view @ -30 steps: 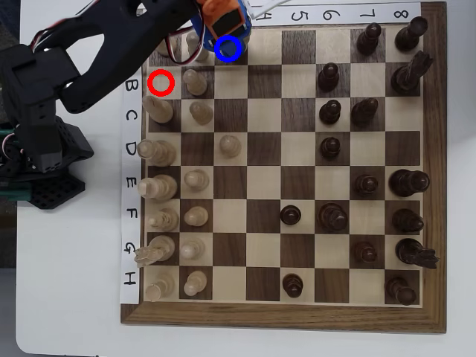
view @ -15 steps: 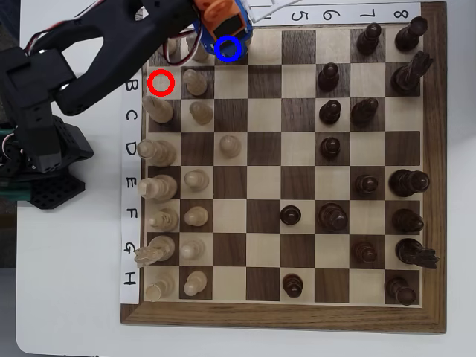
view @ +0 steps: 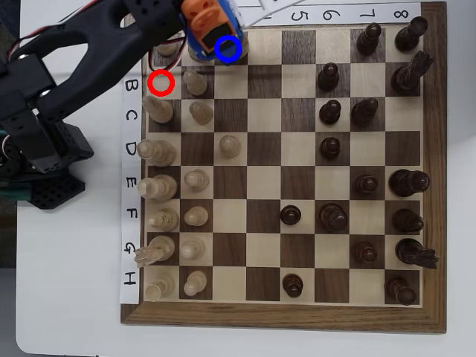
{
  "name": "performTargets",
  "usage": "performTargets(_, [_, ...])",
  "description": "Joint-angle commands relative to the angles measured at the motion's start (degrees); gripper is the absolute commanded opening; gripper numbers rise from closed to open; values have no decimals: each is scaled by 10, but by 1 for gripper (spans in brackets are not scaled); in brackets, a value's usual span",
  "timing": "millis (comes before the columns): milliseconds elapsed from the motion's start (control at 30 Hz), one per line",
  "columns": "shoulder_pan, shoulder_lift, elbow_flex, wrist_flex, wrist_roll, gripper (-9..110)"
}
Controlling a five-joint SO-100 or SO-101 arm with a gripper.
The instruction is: Move the piece to destination
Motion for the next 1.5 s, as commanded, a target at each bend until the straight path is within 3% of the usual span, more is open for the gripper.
performTargets(0, [-6,123,40,-15,341,0])
performTargets(700, [-27,127,12,-8,346,0])
performTargets(1467, [-39,108,-62,-44,311,26])
